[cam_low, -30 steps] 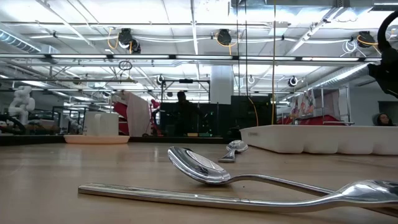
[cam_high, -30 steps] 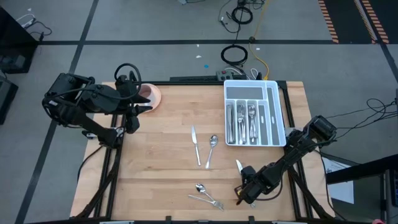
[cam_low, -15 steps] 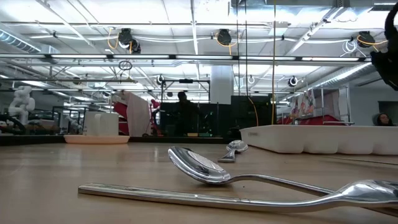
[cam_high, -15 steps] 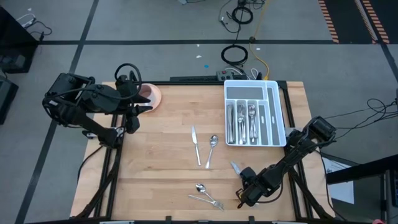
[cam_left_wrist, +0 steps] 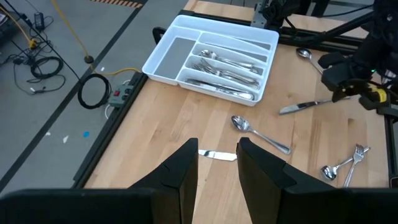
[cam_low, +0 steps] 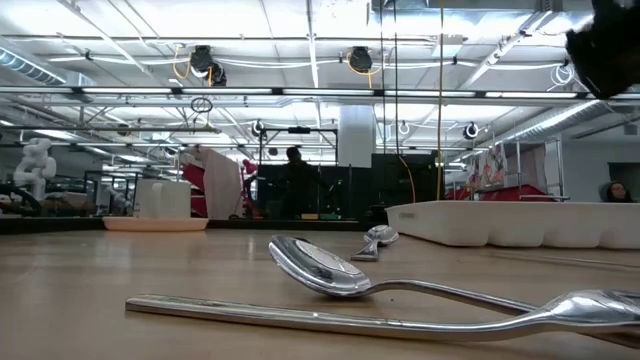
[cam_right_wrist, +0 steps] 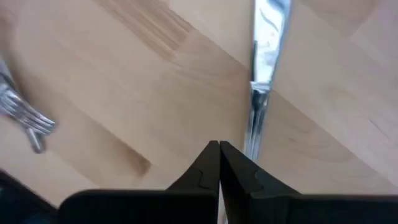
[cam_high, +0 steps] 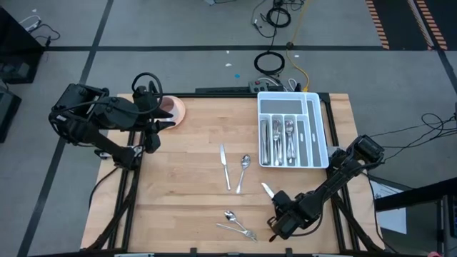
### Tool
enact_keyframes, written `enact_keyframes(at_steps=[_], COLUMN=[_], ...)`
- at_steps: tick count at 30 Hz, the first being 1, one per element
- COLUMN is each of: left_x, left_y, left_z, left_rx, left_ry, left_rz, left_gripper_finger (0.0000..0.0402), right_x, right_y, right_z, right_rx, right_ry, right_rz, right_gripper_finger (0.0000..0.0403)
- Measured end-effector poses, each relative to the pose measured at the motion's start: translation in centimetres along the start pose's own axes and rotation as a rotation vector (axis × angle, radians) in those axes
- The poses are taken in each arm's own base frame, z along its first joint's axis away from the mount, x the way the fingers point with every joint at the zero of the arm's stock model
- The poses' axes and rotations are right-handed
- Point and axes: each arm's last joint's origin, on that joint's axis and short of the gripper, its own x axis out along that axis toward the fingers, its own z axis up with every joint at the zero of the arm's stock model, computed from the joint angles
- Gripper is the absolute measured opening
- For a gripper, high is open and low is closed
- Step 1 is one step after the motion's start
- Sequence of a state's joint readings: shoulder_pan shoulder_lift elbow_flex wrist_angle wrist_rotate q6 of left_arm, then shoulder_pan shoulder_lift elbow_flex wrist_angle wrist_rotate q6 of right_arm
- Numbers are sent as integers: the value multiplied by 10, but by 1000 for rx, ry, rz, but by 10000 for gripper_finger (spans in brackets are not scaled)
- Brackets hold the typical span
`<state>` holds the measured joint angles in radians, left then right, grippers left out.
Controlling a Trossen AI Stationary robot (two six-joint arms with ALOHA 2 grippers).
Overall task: Sort silverware
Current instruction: Put the silver knife into the white cutlery tray
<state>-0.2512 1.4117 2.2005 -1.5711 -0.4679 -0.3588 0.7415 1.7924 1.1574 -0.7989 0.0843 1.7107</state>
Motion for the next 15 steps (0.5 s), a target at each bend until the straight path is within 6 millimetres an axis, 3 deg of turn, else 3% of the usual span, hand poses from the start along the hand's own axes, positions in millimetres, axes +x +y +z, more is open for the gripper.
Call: enact_keyframes(at_steps=[9, 12, 15], left_x=[0, 0, 0], left_y=[0, 0, 0], left_z=[0, 0, 0], left_rx=[8, 8, 27], left_ry=[0, 0, 0], left_rz=[0, 0, 0], left_gripper_finger=[116, 116, 116], right_x=[-10, -10, -9], right_y=[-3, 0, 5], right_z=[1, -2, -4], right_rx=[-12, -51, -55], right_ry=[8, 93, 111], right_rz=[-82, -55, -16], right_gripper_finger=[3, 33, 89])
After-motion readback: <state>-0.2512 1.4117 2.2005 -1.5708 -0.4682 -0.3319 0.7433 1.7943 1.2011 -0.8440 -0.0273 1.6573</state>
